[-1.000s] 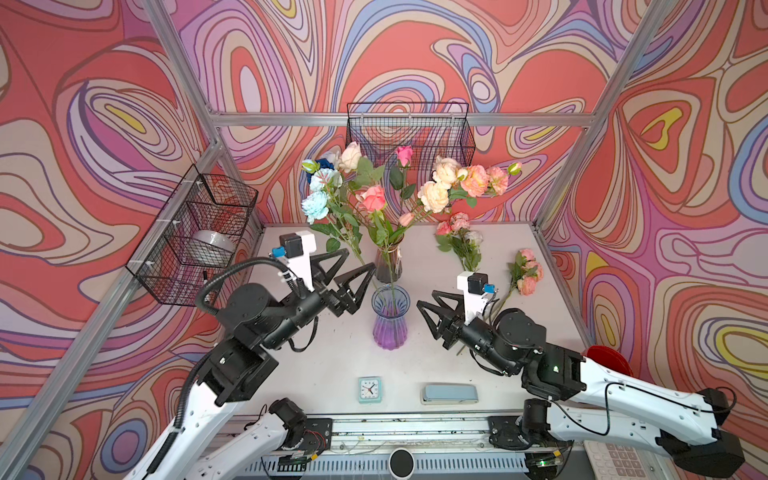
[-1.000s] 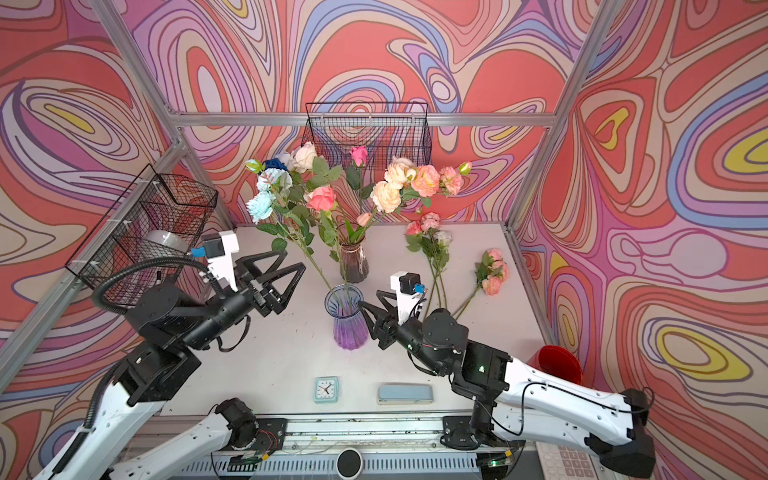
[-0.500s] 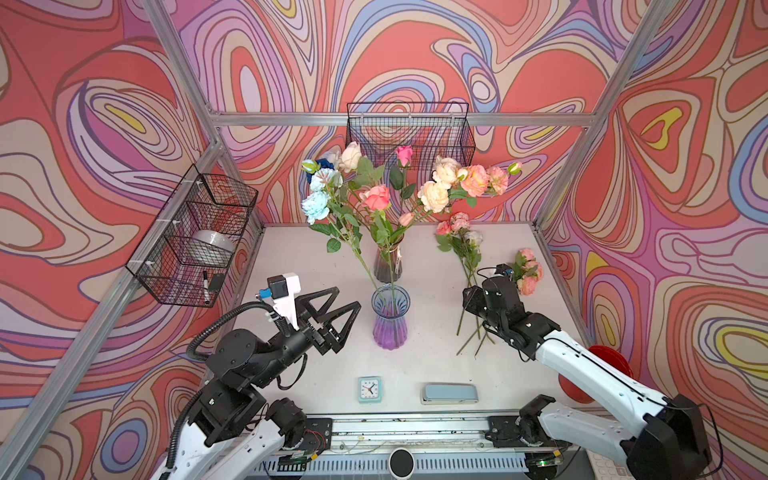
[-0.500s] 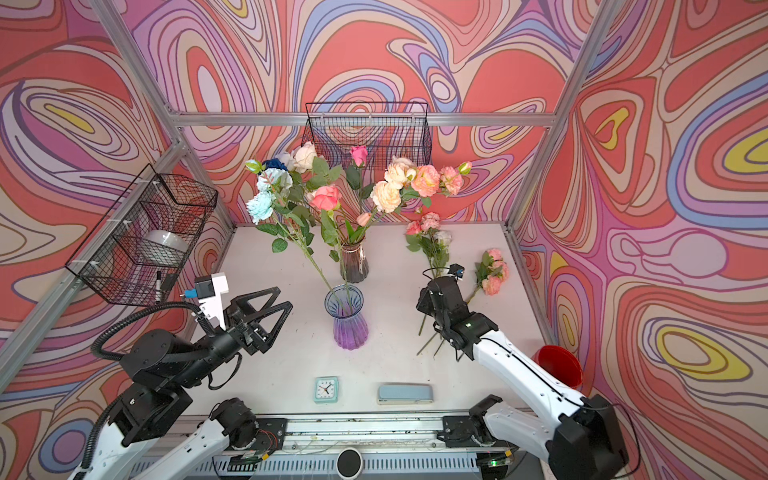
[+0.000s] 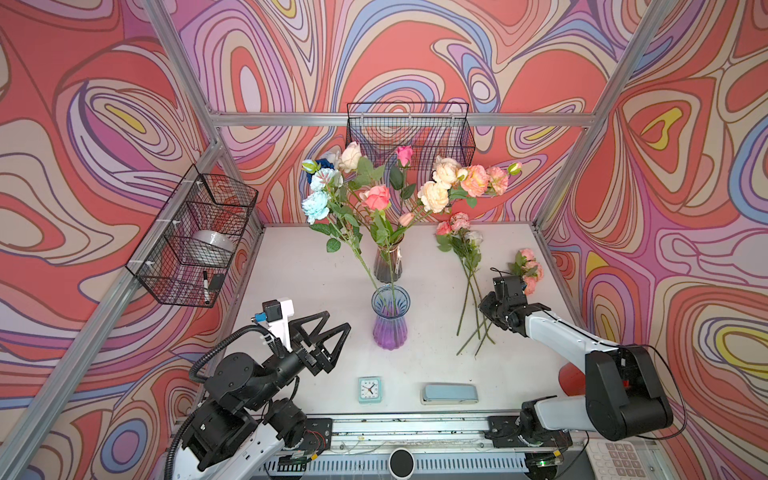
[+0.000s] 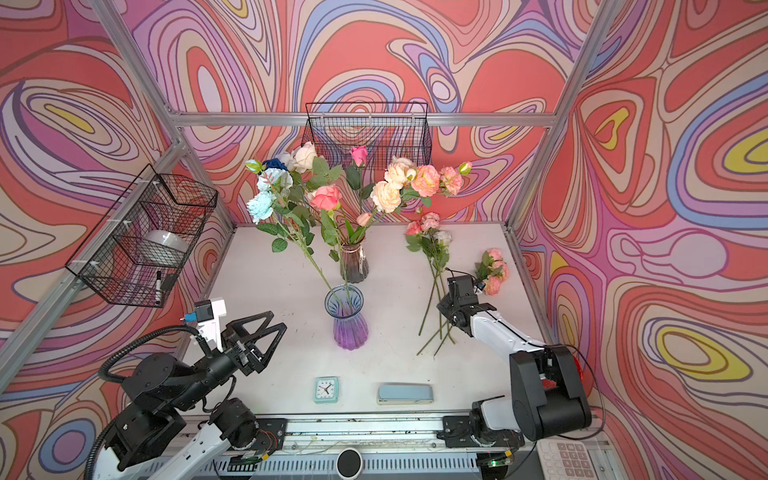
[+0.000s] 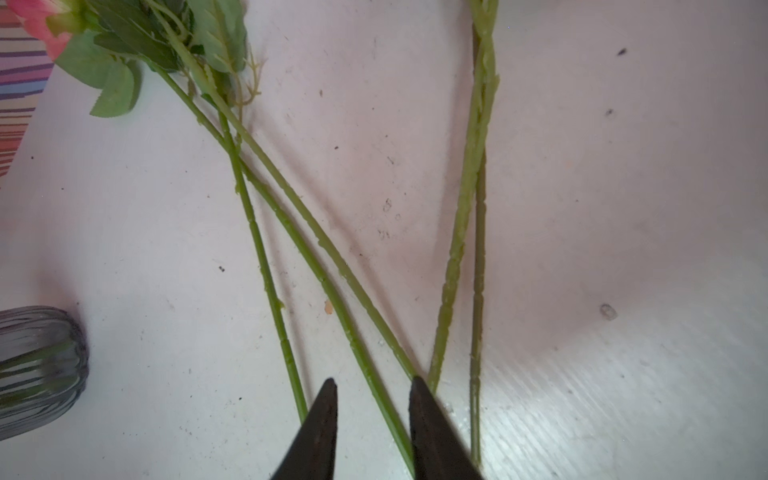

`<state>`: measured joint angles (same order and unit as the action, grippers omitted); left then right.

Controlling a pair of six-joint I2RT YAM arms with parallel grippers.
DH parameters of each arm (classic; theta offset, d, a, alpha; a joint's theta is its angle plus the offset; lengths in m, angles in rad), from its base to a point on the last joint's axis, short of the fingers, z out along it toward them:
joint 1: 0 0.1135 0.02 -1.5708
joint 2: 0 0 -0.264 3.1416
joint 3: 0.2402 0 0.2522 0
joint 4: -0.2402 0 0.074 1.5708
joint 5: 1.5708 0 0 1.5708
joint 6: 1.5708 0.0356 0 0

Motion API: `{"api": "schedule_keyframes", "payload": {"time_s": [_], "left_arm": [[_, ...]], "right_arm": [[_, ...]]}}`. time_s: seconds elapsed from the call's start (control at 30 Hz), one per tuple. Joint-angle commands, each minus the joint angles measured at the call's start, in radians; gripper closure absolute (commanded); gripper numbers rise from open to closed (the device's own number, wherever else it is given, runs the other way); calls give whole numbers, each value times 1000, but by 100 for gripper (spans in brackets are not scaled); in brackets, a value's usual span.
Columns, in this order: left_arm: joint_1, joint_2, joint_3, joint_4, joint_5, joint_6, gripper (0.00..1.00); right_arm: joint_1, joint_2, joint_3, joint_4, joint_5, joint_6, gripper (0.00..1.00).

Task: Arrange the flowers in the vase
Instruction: 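Close the right gripper on the pink spray rose stems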

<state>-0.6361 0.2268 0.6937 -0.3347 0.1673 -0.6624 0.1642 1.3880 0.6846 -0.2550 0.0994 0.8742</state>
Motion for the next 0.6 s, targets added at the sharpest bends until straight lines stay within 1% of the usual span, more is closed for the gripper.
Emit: {"api": "schedule_keyframes", "payload": {"time_s": [0.0, 0.4, 0.57], "left_arm": [[-4, -14, 1, -41, -29, 1, 0], [-4, -38, 5, -68, -58, 11, 0], [-4, -43, 9, -78, -75, 19, 0]], "right_arm": [[-9, 19, -16, 15, 7, 17, 70], [-34, 101, -23, 32, 23, 25, 72], [-46, 148, -11, 46, 19, 22, 77]]}}
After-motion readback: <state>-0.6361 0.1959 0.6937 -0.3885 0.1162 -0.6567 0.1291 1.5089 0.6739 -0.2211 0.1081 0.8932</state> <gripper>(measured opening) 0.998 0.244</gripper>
